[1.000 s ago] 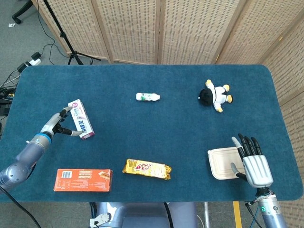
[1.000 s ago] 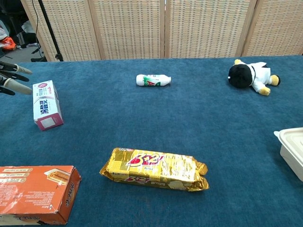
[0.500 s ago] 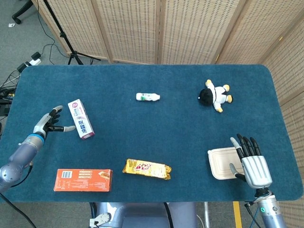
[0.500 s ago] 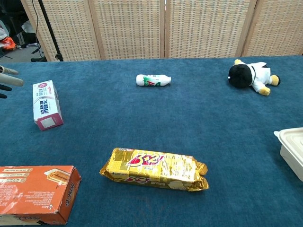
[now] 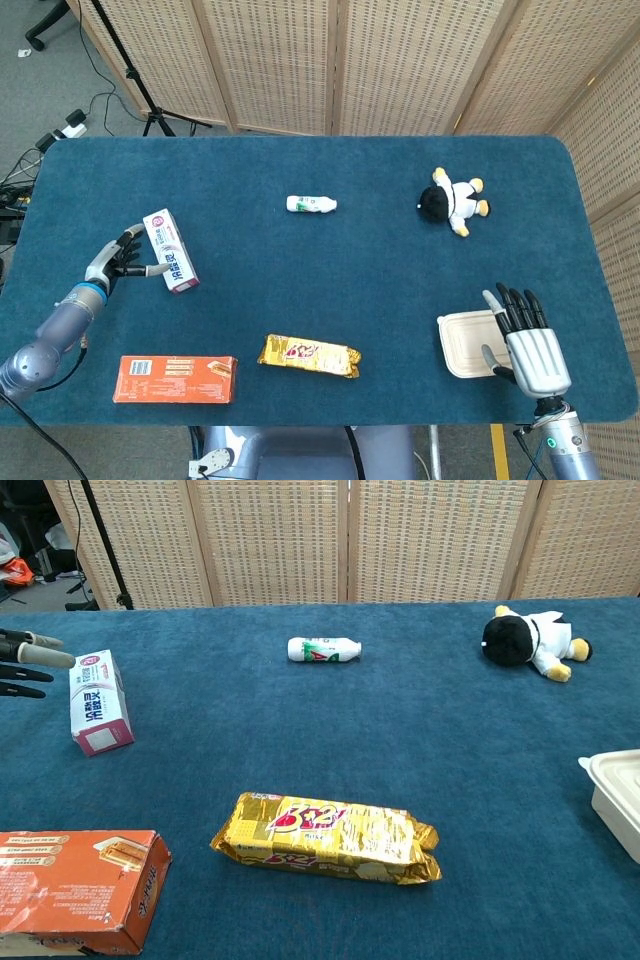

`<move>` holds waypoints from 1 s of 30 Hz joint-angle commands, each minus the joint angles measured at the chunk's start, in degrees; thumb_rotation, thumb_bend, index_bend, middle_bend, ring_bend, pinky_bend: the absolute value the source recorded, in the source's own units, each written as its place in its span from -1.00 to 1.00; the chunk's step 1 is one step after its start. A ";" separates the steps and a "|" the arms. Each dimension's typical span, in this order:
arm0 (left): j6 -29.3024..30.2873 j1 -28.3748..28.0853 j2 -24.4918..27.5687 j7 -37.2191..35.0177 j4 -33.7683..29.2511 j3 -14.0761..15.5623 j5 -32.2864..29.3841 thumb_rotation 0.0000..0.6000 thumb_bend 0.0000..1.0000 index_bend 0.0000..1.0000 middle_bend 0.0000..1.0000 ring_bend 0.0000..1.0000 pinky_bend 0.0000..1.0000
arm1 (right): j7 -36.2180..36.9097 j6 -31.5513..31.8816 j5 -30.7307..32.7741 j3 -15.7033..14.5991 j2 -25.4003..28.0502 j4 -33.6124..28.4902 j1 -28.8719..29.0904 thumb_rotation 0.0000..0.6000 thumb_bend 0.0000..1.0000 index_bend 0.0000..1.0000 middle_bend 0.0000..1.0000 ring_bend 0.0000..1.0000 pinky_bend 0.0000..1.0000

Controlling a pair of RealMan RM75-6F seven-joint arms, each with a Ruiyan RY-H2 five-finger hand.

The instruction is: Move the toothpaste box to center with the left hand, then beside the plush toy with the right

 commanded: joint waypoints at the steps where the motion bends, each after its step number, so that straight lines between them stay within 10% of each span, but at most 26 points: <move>1: 0.35 0.16 -0.85 0.09 0.04 -0.19 0.79 1.00 -1.00 -1.00 -1.00 -1.00 -1.00 | 0.16 0.09 0.09 0.06 0.04 -0.04 -0.04 1.00 -0.17 -0.91 -1.00 -1.00 -1.00; 30: 0.68 0.86 -3.98 0.24 3.28 -0.08 0.87 1.00 -1.00 -1.00 -1.00 -1.00 -1.00 | 0.10 -0.41 0.43 0.00 -0.12 0.17 0.09 1.00 -0.17 -0.91 -1.00 -1.00 -1.00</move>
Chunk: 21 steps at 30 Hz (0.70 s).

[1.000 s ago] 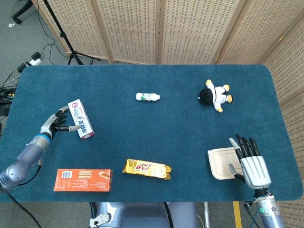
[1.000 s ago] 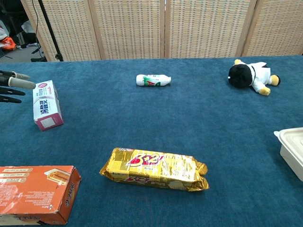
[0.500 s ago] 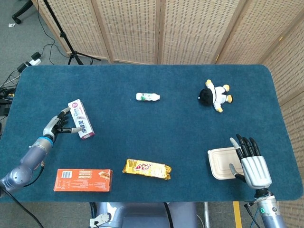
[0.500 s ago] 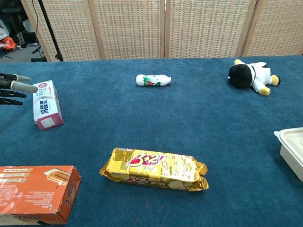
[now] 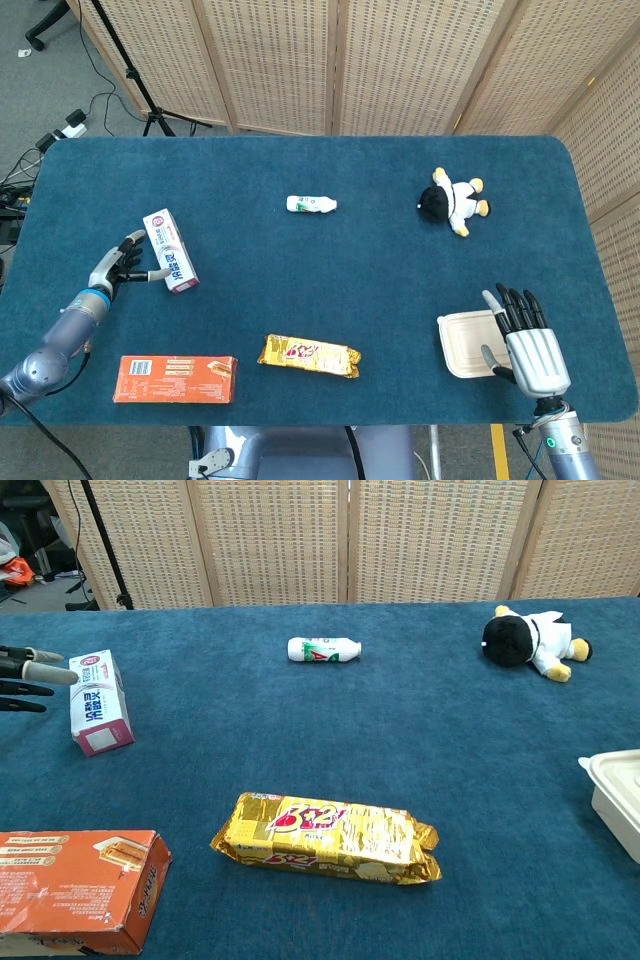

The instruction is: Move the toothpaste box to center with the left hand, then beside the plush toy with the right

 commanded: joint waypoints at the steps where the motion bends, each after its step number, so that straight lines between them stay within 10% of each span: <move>1: -0.15 -0.60 -0.78 0.31 0.81 -0.06 -0.16 1.00 -1.00 -1.00 -1.00 -1.00 -1.00 | 0.06 -0.08 0.07 0.01 -0.03 0.09 0.02 1.00 -0.17 -0.91 -1.00 -1.00 -1.00; 21: 2.71 -4.88 -5.89 4.39 -1.49 0.30 -0.46 1.00 -1.00 -1.00 -1.00 -1.00 -1.00 | 1.12 -0.53 0.71 0.22 -0.04 0.70 0.20 1.00 -0.17 -0.91 -1.00 -1.00 -1.00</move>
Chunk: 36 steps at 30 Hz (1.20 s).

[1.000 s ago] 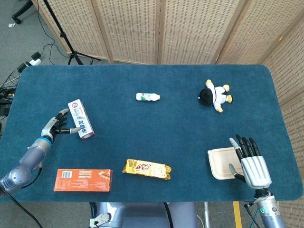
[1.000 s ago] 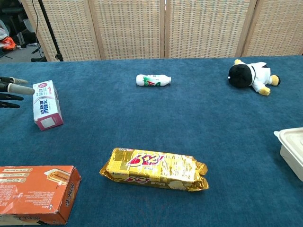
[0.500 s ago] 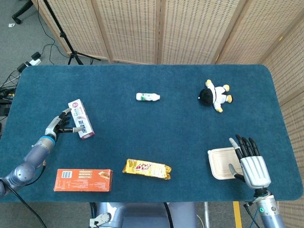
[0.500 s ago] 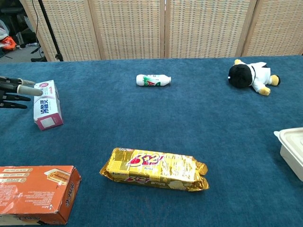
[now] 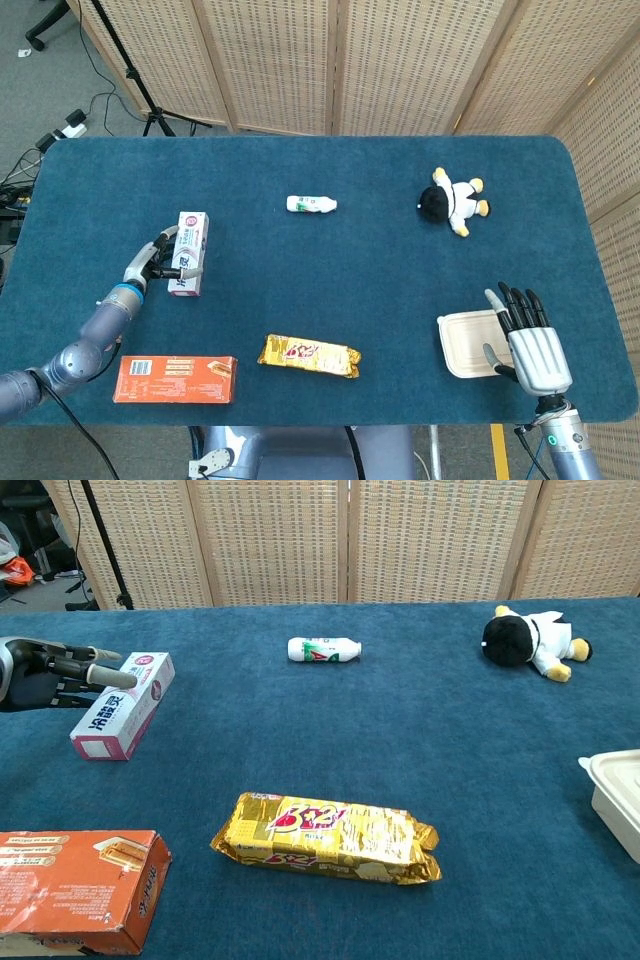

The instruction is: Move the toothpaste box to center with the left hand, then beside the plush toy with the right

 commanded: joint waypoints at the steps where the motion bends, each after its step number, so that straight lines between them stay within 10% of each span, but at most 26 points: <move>1: 0.93 -0.21 -0.21 0.65 -1.81 -0.01 0.30 1.00 -1.00 -1.00 -1.00 -1.00 -1.00 | 0.04 0.04 -0.03 0.00 0.01 -0.01 0.00 1.00 -0.17 -0.91 -1.00 -1.00 -1.00; 36: 12.93 1.17 2.85 0.16 -21.20 -1.27 -11.22 1.00 -1.00 -1.00 -1.00 -1.00 -1.00 | 0.48 0.97 -1.32 -0.44 0.21 -0.55 -0.12 1.00 -0.17 -0.91 -1.00 -1.00 -1.00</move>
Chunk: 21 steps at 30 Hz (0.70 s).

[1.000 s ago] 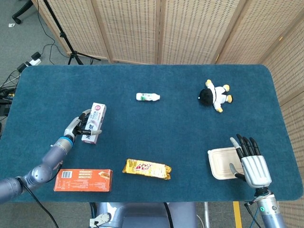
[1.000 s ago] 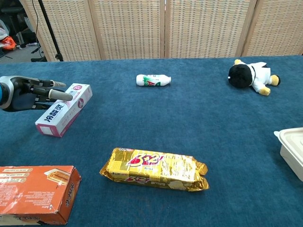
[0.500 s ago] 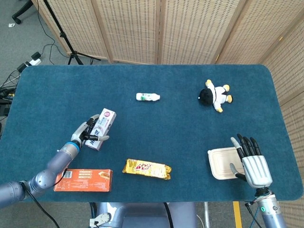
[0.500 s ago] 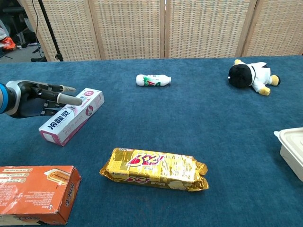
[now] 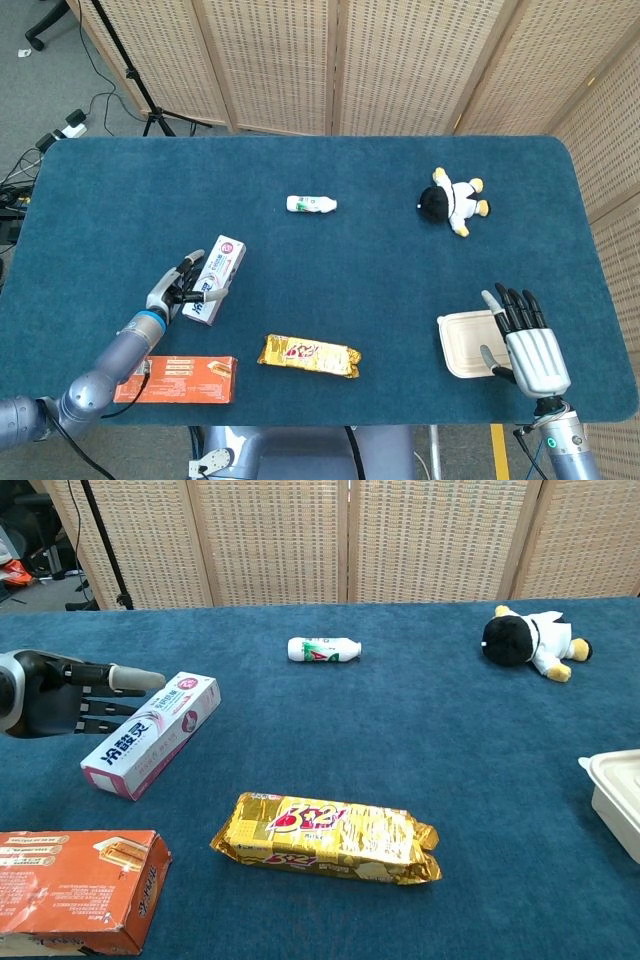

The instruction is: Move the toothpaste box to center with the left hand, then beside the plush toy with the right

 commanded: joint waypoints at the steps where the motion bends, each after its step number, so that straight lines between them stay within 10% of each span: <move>1: 0.96 0.22 -0.46 -0.45 -0.54 -0.79 -0.83 1.00 -1.00 -1.00 -1.00 -1.00 -1.00 | 0.18 0.13 -0.06 0.04 0.03 0.00 -0.02 1.00 -0.17 -0.91 -1.00 -1.00 -1.00; 21: 2.83 -1.36 -6.92 0.46 3.06 -3.20 -2.32 1.00 -1.00 -1.00 -1.00 -1.00 -1.00 | 0.45 -0.12 -0.33 -0.18 -0.10 0.23 0.10 1.00 -0.17 -0.91 -1.00 -1.00 -1.00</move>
